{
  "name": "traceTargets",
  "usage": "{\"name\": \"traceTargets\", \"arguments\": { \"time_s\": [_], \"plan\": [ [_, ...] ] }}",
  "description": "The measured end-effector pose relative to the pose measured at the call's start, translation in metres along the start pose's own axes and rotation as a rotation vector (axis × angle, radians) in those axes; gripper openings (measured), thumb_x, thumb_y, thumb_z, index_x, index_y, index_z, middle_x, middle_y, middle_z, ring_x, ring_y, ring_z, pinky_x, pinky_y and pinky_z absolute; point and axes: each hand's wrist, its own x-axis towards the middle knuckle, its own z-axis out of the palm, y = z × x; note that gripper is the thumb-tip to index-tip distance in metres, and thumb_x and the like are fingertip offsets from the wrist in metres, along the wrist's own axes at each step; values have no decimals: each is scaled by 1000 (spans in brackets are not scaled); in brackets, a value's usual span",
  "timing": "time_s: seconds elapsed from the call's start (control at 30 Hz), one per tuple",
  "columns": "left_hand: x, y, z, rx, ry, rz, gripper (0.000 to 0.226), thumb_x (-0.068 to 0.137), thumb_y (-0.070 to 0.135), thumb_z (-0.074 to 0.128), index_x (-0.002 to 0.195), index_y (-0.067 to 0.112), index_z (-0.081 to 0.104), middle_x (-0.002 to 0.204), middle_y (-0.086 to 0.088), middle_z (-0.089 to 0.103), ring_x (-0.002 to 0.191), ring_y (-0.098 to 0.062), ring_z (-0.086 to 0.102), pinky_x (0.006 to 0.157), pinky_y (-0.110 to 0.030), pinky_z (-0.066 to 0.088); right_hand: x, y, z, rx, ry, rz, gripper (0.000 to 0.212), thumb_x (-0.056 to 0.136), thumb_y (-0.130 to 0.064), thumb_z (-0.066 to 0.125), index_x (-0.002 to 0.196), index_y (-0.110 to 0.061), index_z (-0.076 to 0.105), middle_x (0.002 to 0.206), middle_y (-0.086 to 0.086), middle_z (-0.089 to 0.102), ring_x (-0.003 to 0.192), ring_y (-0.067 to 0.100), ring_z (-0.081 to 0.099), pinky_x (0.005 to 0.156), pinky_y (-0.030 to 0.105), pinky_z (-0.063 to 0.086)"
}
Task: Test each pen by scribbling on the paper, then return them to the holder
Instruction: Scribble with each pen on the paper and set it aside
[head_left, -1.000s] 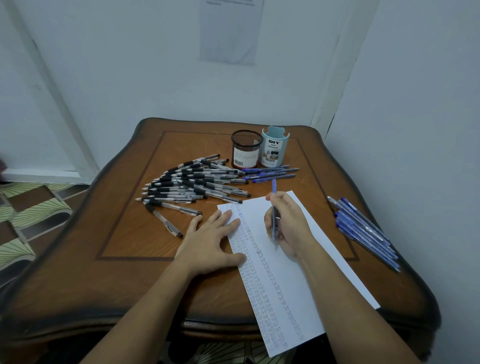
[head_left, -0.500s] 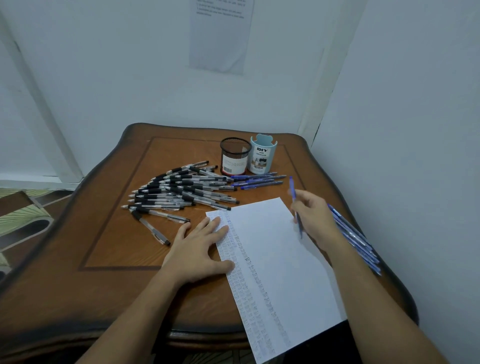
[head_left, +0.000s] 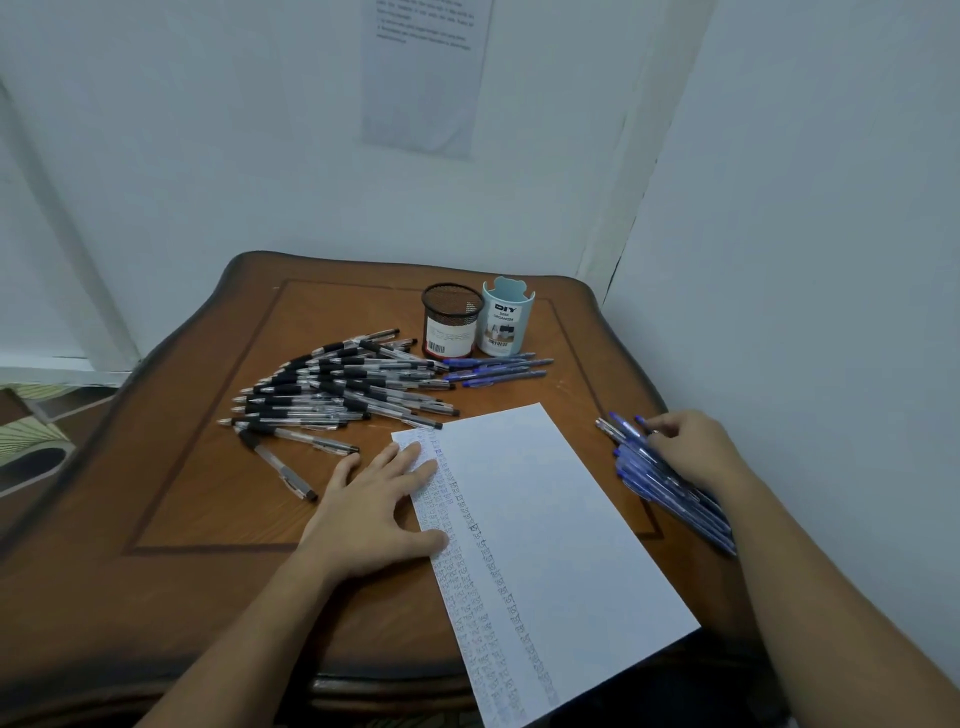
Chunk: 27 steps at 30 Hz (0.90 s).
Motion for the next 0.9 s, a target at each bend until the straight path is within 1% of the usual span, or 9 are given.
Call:
{"name": "traceTargets", "arguments": {
  "time_s": [0.17,0.3,0.43,0.47,0.53,0.6,0.67,0.77,0.9],
  "plan": [
    [1,-1,1,1,4,3,107,56,88,27,153,43,16,162,16,-3,148,-2,-8,118,-42,-12,9,-13,7,-11,64,-29,30,98,-14,57,126,-7,65,124,14,66,103,23,59,92,37,49],
    [1,-2,1,1,-8,6,104,60,86,32,153,43,15,162,17,-4,148,-2,-9,118,-42,-14,16,-35,25,-10,101,-93,24,100,-12,54,121,-9,66,124,11,65,100,19,57,86,30,48],
    [2,-4,1,3,-2,7,97,68,83,38,153,44,14,162,17,-5,147,-1,-9,117,-42,-14,29,-75,56,-24,77,-279,31,101,-8,53,127,-16,66,132,5,59,119,23,55,96,28,43],
    [2,-4,2,0,-1,9,98,67,84,37,153,44,14,162,17,-5,147,-1,-9,117,-42,-14,34,-86,65,-44,40,-344,34,100,-6,53,129,-19,65,135,3,58,124,24,53,100,30,41],
    [2,-4,2,-7,2,12,101,63,86,34,153,44,14,162,17,-5,147,0,-10,117,-41,-15,43,-104,84,-106,-29,-428,43,98,-5,54,134,-27,62,144,0,53,136,25,43,111,40,35],
    [1,-4,2,-7,0,11,100,64,85,35,153,43,14,162,17,-5,147,0,-10,117,-40,-15,46,-117,97,-176,-67,-406,44,100,-10,52,139,-31,57,149,-2,48,141,24,35,113,46,26],
    [1,-4,2,-7,1,12,95,71,81,42,154,42,14,162,16,-5,147,-1,-10,117,-40,-15,47,-122,105,-233,-29,-395,37,102,-17,52,135,-32,59,144,0,51,136,24,36,109,46,26],
    [1,-5,2,-6,7,11,97,70,81,41,154,41,15,163,15,-4,148,-1,-9,117,-39,-15,45,-124,106,-314,6,-418,26,103,-23,51,126,-31,62,133,0,57,128,23,41,102,44,29],
    [1,-5,3,-13,24,8,96,71,82,44,154,40,17,163,14,-3,148,-1,-8,118,-37,-14,40,-121,98,-371,-43,-482,19,104,-18,46,117,-18,60,125,4,55,117,25,50,94,38,34]
  ]
}}
